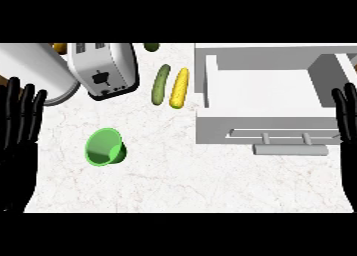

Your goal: Pick up the cup, place it into the drawer and close the drawer

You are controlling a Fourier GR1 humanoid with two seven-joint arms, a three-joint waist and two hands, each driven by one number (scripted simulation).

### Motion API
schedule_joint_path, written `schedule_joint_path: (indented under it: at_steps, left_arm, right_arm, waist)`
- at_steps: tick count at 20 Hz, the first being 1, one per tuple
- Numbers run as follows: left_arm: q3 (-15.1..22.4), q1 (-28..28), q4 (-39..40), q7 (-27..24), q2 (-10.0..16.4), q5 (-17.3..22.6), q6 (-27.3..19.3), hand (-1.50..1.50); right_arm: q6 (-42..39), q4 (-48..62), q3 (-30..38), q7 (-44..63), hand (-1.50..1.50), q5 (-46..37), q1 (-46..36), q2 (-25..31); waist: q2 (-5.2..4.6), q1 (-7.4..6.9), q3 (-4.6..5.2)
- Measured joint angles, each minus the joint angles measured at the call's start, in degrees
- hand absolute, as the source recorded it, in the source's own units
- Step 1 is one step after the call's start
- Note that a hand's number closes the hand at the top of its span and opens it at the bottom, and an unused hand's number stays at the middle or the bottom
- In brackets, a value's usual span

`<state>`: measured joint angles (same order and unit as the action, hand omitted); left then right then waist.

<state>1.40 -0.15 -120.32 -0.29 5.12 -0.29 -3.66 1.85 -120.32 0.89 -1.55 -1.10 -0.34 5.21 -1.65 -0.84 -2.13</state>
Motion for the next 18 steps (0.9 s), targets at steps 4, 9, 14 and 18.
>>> schedule_joint_path:
  at_steps: [4, 9, 14, 18]
  left_arm:
    - [0.76, -0.92, 2.02, -2.00, 3.67, 7.16, 9.04, -1.50]
    - [3.04, -0.01, 6.35, 0.01, 8.31, 21.83, 22.86, -1.50]
    - [-1.84, -2.44, 17.41, 1.58, 14.37, 35.92, 34.36, -1.50]
    - [-4.96, -7.84, 28.68, 1.49, 17.26, 38.54, 40.48, -1.50]
  right_arm:
    - [-0.48, 0.95, -1.21, -0.90, -1.50, 0.24, 0.43, -0.77]
    - [-3.79, 2.38, -3.16, 1.23, -1.50, 1.47, 0.18, 0.83]
    - [-5.92, 4.74, -3.69, 4.94, -1.50, 3.07, -2.64, 2.02]
    - [-7.23, 7.31, -2.12, 6.08, -1.50, 4.64, -5.45, 2.87]
  waist:
    - [0.94, 0.68, 1.41]
    - [0.96, 1.17, 2.10]
    - [1.15, 1.19, 2.19]
    - [1.35, 1.23, 2.18]
